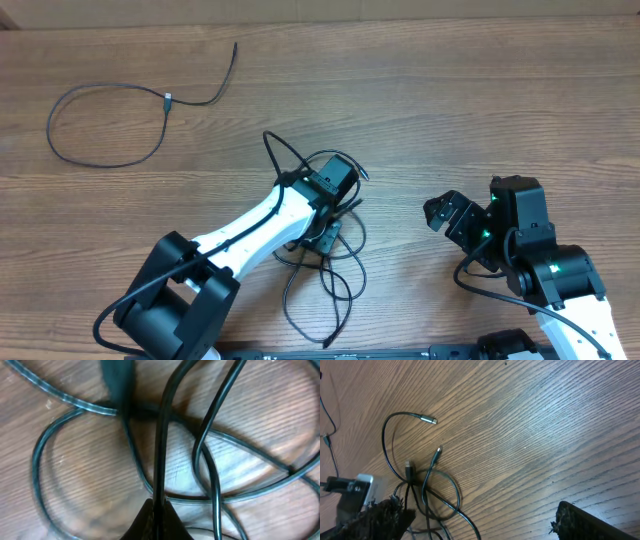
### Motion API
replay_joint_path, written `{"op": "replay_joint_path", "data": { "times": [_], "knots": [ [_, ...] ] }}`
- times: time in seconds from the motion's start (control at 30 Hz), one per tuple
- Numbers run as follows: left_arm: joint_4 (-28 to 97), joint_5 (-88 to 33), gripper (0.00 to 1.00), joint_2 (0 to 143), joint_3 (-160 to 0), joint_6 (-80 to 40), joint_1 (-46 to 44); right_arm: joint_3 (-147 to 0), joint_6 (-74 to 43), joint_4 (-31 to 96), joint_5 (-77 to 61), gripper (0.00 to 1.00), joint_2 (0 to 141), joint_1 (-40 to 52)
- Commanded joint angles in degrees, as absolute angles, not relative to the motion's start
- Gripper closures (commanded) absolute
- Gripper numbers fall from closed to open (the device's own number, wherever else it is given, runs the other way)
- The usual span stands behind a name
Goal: Untangle cables
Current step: 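Lift the grasped cable with the left gripper up and left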
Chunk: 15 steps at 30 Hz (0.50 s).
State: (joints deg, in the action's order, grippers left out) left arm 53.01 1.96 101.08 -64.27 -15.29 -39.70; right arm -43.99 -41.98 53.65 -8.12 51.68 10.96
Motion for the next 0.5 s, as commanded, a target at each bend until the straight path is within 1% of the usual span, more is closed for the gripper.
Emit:
{"op": "replay_joint_path", "data": {
  "times": [0.0,0.13,0.3,0.47],
  "knots": [
    [57.9,4.7,0.96,99.7,-73.0,-15.2,-39.3,-45.8,-41.7,53.3,-7.8,0.0,50.9,10.8],
    [66.3,9.3,0.96,97.6,-86.2,-14.5,-39.3,-45.8,-41.7,53.3,-7.8,0.0,50.9,10.8],
    [75.2,14.8,0.96,97.0,-110.5,-11.6,-39.1,-45.8,-41.7,53.3,-7.8,0.0,50.9,10.8],
    [76.2,16.3,0.96,97.0,-136.0,-11.2,-37.0,-45.8,-41.7,53.8,-7.8,0.0,50.9,10.8]
  ]
}}
